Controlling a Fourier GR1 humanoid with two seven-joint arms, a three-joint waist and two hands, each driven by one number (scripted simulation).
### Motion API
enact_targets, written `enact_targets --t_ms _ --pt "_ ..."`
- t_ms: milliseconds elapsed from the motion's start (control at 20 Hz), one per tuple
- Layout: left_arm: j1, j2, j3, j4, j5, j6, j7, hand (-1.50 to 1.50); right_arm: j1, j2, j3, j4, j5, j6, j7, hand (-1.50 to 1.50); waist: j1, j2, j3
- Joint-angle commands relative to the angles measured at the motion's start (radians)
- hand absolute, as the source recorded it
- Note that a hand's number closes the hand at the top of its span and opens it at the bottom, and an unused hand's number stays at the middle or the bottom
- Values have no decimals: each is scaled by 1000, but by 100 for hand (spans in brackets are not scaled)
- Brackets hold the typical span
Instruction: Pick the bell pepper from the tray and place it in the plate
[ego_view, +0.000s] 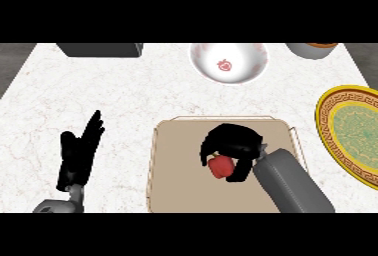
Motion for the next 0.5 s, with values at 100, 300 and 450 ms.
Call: enact_targets --t_ms 100,300,450 --pt "30 -39 2 22 -33 -6 -33 0 11 52 -22 22 37 -81 -34 150 0 3 3" --pt "16 -29 18 14 -19 -3 -29 0 36 -19 -191 36 13 -90 161 150 -15 3 3" --pt "19 -16 45 19 -12 8 -16 0 59 -66 -378 65 -20 -92 402 150 -66 0 1"
